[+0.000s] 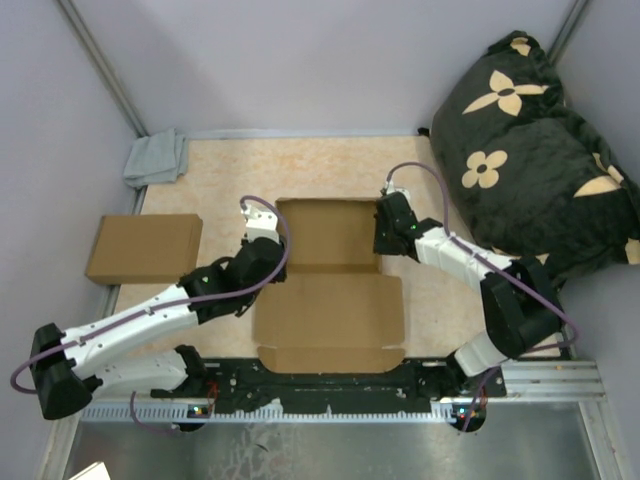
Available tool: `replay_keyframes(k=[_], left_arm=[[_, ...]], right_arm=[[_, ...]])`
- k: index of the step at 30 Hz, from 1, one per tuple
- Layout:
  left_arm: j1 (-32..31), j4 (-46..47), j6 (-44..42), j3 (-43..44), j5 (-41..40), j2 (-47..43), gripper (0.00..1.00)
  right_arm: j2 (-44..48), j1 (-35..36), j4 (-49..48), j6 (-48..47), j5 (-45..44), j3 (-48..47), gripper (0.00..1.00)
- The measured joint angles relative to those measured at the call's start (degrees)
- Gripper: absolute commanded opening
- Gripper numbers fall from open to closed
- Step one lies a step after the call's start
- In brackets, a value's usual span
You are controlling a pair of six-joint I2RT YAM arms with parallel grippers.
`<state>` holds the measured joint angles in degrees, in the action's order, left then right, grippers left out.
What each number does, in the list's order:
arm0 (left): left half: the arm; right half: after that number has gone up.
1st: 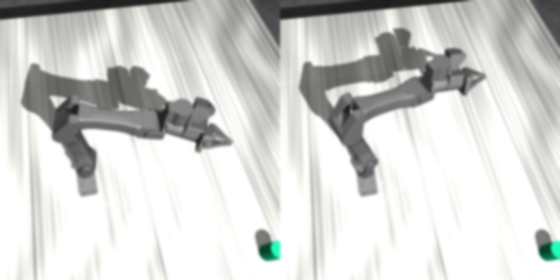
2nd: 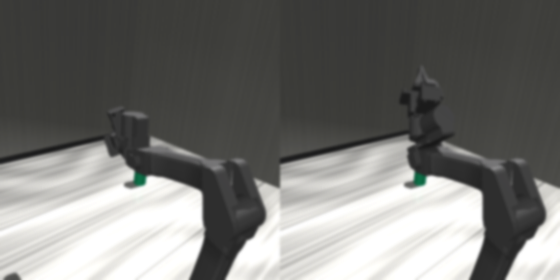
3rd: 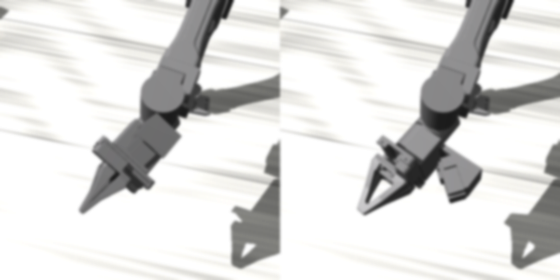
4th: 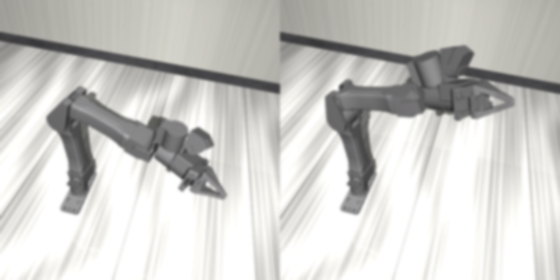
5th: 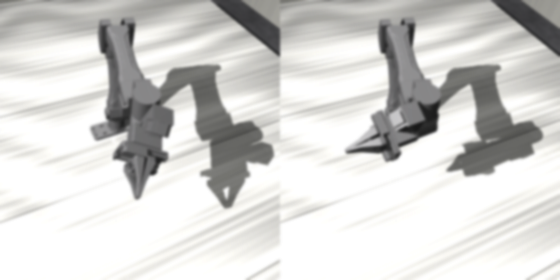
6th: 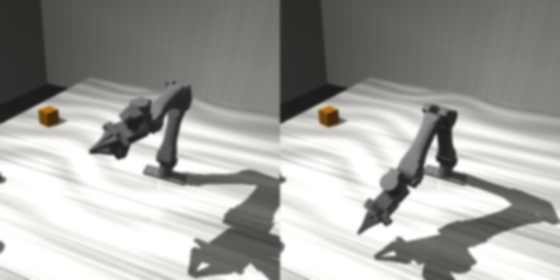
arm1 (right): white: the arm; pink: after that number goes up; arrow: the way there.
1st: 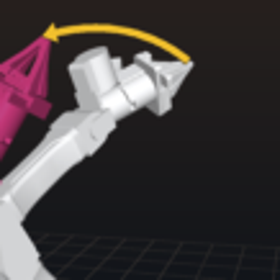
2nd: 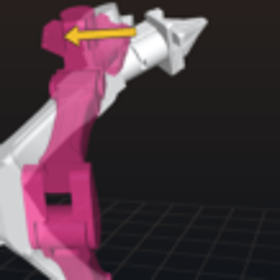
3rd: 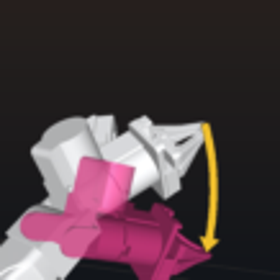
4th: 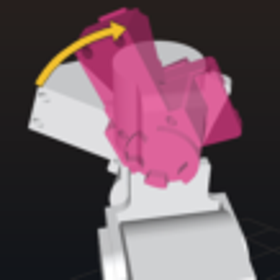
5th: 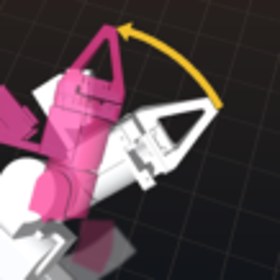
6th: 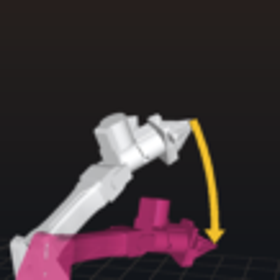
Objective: Fold the paper box
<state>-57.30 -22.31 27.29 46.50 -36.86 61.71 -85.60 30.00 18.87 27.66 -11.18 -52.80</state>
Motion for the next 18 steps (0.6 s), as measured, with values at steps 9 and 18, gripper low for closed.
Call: replay_keyframes(k=[9, 18], left_arm=[[0.0, -6.5, 0.2, 8.2, 2.0, -2.6, 0.46], [0.0, -9.9, -0.5, 8.5, 3.3, -5.4, 0.47]], right_arm=[[-1.6, -3.3, 3.1, 0.7, 12.3, -0.6, 0.44], [3.1, -3.9, 7.0, -9.3, 11.0, -8.0, 0.54]])
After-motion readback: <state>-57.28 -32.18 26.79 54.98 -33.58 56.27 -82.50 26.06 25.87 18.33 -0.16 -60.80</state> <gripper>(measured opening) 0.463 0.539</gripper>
